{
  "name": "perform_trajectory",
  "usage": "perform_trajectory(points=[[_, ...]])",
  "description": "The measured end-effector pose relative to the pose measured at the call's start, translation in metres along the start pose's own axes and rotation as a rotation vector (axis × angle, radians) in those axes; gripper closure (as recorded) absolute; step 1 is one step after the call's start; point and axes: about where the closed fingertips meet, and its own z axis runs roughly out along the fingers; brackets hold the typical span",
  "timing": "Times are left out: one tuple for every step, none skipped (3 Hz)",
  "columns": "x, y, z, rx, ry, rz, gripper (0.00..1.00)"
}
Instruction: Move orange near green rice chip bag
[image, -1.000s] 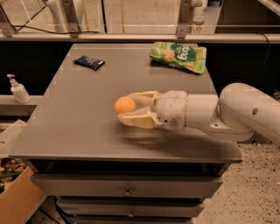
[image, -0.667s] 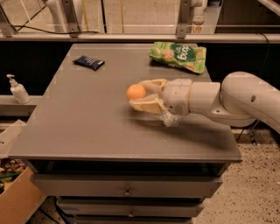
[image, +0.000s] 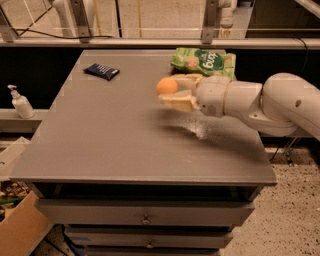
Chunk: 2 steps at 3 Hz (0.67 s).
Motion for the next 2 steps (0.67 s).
perform_trajectory(points=[[0.003, 0.04, 0.007, -0.082, 0.013, 0.023, 1.0], [0.021, 0.037, 0.012, -0.089, 0.04, 0.088, 1.0]])
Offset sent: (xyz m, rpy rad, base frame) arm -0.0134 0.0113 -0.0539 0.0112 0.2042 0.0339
